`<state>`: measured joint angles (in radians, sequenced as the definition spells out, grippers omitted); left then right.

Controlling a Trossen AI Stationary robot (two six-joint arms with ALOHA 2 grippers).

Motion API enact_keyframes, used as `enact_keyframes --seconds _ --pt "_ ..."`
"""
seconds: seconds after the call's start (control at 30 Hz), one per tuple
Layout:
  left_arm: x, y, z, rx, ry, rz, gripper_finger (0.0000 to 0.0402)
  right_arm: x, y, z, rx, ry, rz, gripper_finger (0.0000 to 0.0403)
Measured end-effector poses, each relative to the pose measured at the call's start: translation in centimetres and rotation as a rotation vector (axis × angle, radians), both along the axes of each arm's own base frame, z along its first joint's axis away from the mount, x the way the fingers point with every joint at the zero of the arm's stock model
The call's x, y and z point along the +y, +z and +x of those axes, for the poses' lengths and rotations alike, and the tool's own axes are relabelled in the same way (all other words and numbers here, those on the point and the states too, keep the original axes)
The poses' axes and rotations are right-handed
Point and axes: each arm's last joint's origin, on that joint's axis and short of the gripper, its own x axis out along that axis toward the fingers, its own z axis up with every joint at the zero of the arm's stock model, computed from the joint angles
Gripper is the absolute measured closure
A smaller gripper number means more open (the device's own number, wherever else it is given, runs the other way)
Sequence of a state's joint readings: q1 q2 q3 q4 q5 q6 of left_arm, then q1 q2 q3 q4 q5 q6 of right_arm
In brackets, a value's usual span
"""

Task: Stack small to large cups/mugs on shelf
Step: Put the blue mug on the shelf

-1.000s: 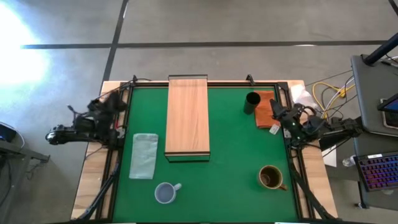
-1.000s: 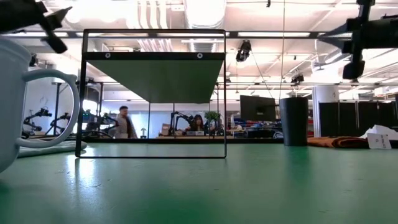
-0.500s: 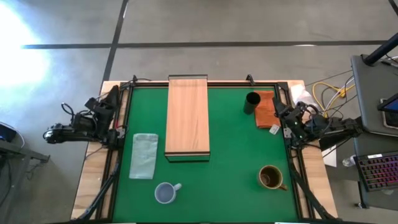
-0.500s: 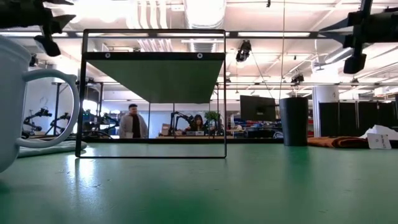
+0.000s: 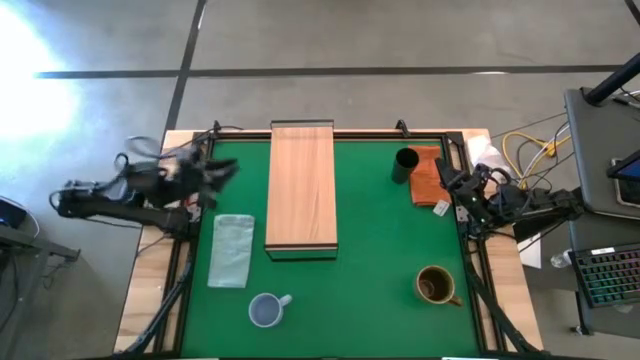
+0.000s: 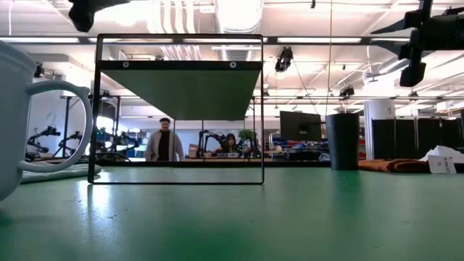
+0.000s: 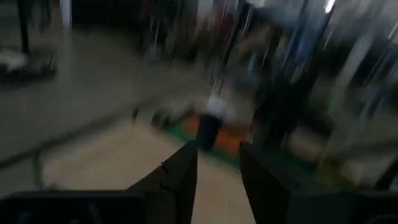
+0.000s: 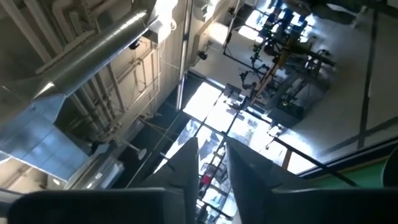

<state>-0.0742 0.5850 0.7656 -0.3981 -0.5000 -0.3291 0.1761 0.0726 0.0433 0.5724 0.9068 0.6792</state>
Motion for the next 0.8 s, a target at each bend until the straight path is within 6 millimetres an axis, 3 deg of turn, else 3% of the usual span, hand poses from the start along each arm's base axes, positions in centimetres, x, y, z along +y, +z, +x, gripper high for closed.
enact_keyframes --seconds 0.1,0.2,0.3,0.4,0.67,0.8 --pt "-0.4 0.7 0.9 0.334 -0.067 -0.091 0.0297 0.0 -0.1 0.1 0.012 -0.015 0.007 0.0286" --pt "-2.0 0.7 2.8 0.512 -0.219 -0.184 0.0297 0.0 -0.2 0.2 0.02 -0.013 0.011 0.0255" --pt "-4.5 0.7 4.0 0.544 -0.338 -0.246 0.0297 0.0 -0.5 0.3 0.032 -0.002 0.029 0.023" --pt "-7.6 0.9 3.7 0.54 -0.396 -0.322 0.0297 0.1 -0.7 0.5 0.039 0.009 0.049 0.0213" --pt "-17.3 -0.7 2.0 0.438 -0.278 -0.414 0.0297 0.1 -1.4 0.8 0.064 0.029 0.091 0.02" --pt "-20.2 -3.4 3.2 0.657 -0.216 -0.369 0.0297 0.1 -1.9 1.0 0.087 0.041 0.126 0.02"
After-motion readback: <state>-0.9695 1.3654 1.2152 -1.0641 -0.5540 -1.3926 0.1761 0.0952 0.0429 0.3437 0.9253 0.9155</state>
